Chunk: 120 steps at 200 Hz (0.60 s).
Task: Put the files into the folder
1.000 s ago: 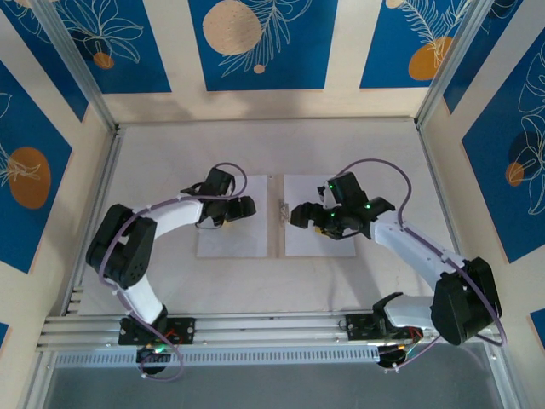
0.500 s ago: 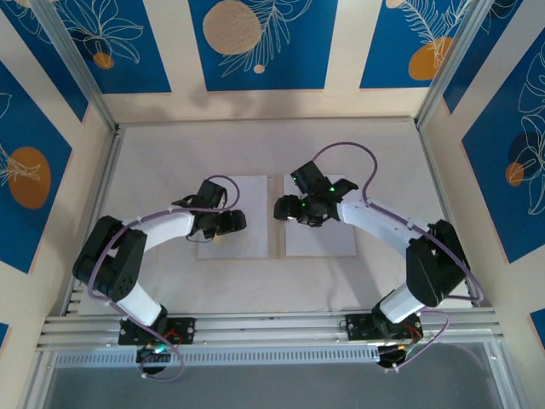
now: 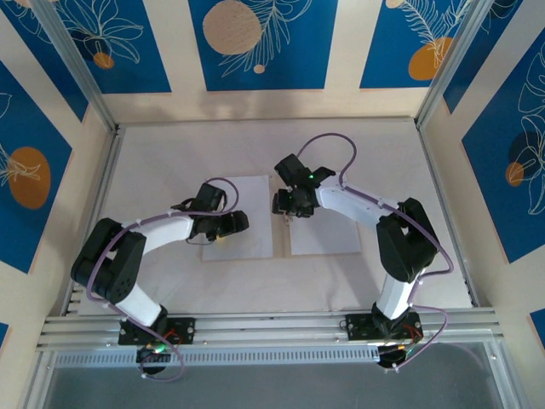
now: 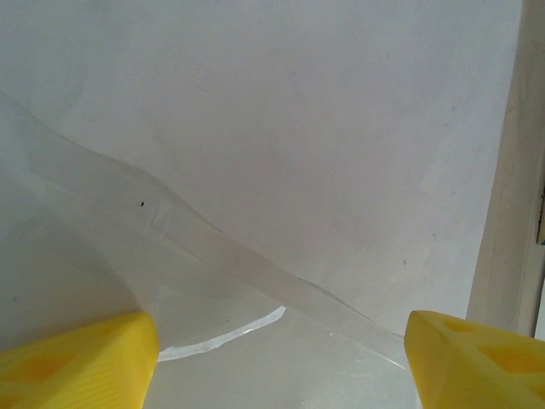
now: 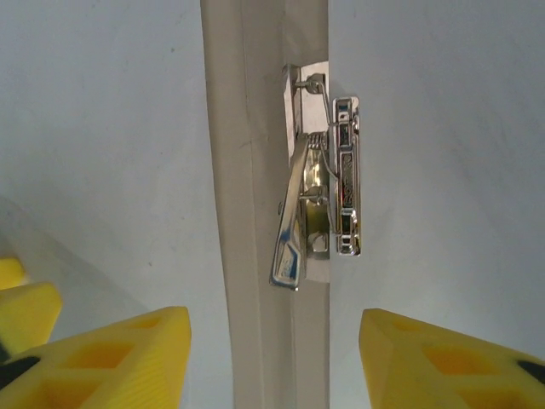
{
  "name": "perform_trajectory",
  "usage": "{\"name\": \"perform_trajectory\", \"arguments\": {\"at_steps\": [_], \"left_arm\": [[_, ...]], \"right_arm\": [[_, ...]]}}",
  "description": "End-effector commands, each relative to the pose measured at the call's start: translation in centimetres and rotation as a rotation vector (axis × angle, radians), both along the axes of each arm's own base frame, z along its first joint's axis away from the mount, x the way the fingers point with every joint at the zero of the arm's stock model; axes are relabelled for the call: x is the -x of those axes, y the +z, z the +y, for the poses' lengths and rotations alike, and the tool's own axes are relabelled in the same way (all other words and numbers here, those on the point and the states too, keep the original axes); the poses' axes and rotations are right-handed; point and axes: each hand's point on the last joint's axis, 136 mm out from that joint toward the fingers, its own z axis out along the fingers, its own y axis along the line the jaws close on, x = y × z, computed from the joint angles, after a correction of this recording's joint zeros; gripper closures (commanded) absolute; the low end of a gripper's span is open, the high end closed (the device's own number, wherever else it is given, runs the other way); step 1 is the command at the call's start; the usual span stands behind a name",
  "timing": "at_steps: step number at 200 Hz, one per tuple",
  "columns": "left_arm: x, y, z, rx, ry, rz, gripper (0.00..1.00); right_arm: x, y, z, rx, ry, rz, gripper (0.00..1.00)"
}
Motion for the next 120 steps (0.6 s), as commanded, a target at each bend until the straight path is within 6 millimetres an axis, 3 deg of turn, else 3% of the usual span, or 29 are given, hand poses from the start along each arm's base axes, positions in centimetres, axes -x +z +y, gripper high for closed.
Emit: {"name": "perform_trajectory", "arguments": {"at_steps": [1,120], "left_arm": [[1.59,-1.28,0.48,-0.028,-0.016,0.073,0.22],[1.81,-1.71,0.57,-0.025,-0.021,0.085,0.21]], "right_arm": [[-0.07,-0.01,-0.17,0.040,0.002,0.008,0.52],[-0.44,-0.90,0.64,0.051,0.012,0.044,0.71]]}}
